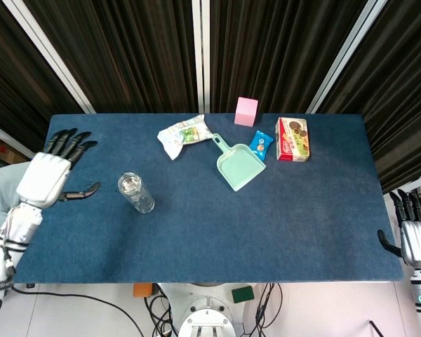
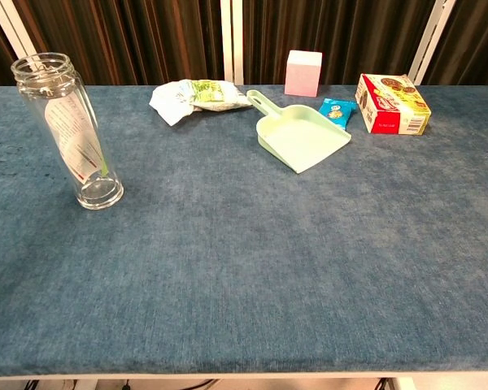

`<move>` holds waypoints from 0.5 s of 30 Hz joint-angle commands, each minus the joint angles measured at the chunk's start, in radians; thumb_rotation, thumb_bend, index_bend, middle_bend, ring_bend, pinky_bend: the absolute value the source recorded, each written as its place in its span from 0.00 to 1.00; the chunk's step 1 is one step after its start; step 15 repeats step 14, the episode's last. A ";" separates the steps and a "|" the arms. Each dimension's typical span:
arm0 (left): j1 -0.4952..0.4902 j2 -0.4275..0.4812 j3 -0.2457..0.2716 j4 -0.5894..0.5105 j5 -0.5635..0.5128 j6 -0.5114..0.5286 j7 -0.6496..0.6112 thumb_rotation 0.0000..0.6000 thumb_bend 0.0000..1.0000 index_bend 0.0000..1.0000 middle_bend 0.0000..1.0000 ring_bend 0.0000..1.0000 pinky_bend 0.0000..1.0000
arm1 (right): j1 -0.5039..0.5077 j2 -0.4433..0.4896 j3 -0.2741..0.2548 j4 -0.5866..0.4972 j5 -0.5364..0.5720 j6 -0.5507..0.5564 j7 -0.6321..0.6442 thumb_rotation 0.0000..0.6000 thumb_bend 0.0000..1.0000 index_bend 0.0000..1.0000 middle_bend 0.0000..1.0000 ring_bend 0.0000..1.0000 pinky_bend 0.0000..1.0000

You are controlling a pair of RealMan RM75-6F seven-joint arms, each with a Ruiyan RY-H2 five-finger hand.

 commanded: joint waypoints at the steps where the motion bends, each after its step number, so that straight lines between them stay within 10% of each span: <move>1: 0.207 -0.199 0.088 0.143 0.044 0.218 0.023 0.47 0.16 0.11 0.10 0.00 0.08 | -0.009 -0.016 0.007 0.020 0.003 0.023 -0.003 1.00 0.33 0.00 0.00 0.00 0.00; 8: 0.307 -0.299 0.137 0.261 0.033 0.270 0.100 0.02 0.09 0.08 0.06 0.00 0.08 | -0.021 -0.032 0.008 0.032 0.027 0.027 -0.037 1.00 0.30 0.00 0.00 0.00 0.00; 15: 0.329 -0.314 0.148 0.299 0.018 0.227 0.104 0.00 0.08 0.07 0.05 0.00 0.07 | -0.020 -0.033 -0.002 0.024 0.031 0.006 -0.049 1.00 0.30 0.00 0.00 0.00 0.00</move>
